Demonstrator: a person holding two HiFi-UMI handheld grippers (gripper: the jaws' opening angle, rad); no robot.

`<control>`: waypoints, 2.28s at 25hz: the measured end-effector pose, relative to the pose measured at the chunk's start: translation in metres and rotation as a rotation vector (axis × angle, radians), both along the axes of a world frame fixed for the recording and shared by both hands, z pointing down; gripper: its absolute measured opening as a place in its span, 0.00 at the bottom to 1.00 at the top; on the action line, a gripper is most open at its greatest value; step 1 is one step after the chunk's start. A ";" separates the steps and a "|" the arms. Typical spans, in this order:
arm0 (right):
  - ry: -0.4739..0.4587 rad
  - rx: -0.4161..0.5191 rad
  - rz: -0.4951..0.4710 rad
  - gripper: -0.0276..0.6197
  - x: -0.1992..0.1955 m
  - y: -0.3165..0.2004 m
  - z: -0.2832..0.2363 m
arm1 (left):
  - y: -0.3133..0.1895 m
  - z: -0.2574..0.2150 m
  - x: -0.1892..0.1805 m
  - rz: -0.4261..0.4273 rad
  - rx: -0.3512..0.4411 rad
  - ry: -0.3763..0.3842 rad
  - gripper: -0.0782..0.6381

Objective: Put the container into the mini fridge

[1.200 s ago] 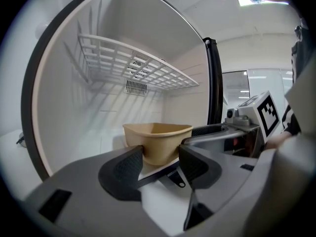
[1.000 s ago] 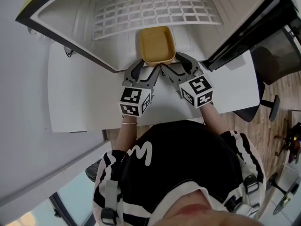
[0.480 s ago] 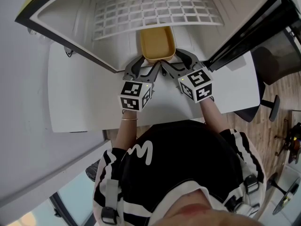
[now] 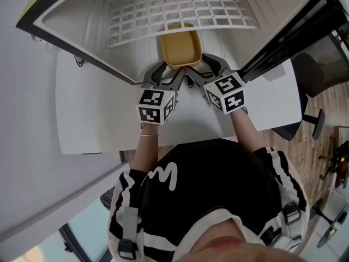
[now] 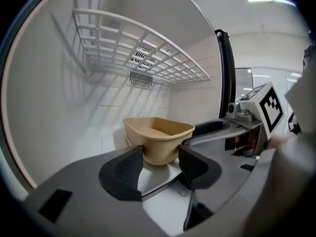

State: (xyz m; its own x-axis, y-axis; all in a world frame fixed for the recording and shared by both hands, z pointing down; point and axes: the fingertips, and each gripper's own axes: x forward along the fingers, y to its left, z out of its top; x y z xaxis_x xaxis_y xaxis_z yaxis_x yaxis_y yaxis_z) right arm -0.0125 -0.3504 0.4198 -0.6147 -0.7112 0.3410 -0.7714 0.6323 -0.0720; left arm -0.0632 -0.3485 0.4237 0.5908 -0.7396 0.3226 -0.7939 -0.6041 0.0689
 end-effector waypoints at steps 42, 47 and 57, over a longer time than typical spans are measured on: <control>0.085 -0.106 0.026 0.44 -0.003 -0.032 -0.001 | -0.034 -0.001 -0.004 0.008 -0.147 -0.068 0.43; 0.092 -0.114 0.022 0.44 -0.004 -0.033 0.002 | -0.035 0.001 -0.004 0.012 -0.162 -0.081 0.43; 0.127 -0.096 0.032 0.44 -0.005 -0.033 0.005 | -0.035 0.005 -0.005 0.000 -0.170 -0.118 0.43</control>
State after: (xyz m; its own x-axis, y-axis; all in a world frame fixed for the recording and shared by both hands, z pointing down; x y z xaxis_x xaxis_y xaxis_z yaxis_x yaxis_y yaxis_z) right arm -0.0178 -0.3837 0.4247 -0.5400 -0.6903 0.4816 -0.7977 0.6023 -0.0312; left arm -0.0687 -0.3836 0.4291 0.5416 -0.6685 0.5097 -0.8026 -0.5916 0.0769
